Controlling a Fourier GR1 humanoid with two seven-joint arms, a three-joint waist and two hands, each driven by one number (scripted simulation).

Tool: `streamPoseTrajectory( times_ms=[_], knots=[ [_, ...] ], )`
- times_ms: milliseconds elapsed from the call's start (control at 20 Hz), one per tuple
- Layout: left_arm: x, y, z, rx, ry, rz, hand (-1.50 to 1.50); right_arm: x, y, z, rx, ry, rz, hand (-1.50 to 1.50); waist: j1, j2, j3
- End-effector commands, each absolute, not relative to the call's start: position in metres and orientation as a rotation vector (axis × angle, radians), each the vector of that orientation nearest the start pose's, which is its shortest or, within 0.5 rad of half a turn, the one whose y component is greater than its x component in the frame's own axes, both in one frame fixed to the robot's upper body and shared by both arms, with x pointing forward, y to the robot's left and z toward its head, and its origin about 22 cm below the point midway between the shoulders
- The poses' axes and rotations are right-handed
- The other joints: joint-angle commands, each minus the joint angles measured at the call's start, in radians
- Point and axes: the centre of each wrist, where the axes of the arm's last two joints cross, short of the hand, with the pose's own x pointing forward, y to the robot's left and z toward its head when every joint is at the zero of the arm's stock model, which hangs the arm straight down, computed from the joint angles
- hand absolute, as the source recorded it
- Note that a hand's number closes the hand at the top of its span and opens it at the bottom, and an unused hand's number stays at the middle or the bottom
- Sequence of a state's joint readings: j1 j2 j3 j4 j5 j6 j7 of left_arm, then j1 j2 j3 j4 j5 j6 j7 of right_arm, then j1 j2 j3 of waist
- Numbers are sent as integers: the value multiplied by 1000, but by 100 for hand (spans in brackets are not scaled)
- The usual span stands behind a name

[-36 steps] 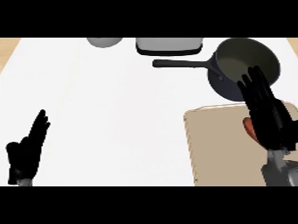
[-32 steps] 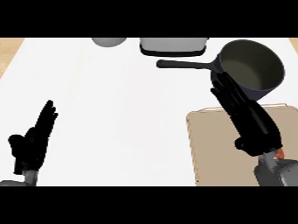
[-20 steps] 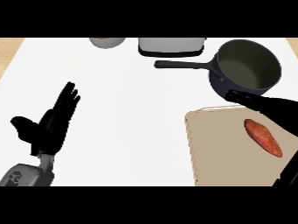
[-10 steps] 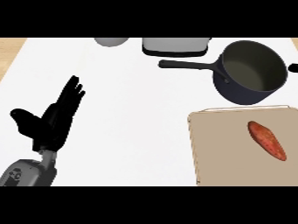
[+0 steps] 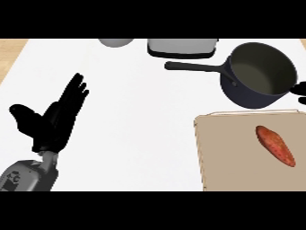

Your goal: Pick the sweet potato from the tray and place it in the pot

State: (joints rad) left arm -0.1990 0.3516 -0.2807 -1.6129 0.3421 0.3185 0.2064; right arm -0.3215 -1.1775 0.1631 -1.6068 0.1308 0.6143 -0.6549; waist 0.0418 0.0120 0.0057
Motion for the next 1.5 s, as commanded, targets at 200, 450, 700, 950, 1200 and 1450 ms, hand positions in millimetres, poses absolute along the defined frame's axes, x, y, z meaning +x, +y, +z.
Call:
streamPoseTrajectory(
  times_ms=[200, 450, 700, 950, 1200, 1450],
  knots=[
    [279, 218, 62, -25, -1504, -40, 0, 295, -397, 198, 109, -1424, 1885, -150, 8, 4, -4],
    [274, 206, 61, -19, -1487, -33, 0, 300, -397, 163, 48, -1321, 2010, -150, 1, -1, -4],
    [273, 216, 61, 0, -1492, -36, 0, 316, -414, 153, -22, -1278, 2044, -150, -7, -3, -5],
    [275, 206, 67, 0, -1483, -39, 0, 325, -403, 138, 13, -1337, 2001, -150, -22, -7, -5],
    [266, 227, 60, -7, -1491, -13, 0, 326, -402, 123, 27, -1360, 1985, -150, -25, -8, -6],
    [259, 217, 67, -3, -1464, -11, 0, 319, -382, 110, 23, -1339, 1997, -150, -36, -12, -6]
  ],
)
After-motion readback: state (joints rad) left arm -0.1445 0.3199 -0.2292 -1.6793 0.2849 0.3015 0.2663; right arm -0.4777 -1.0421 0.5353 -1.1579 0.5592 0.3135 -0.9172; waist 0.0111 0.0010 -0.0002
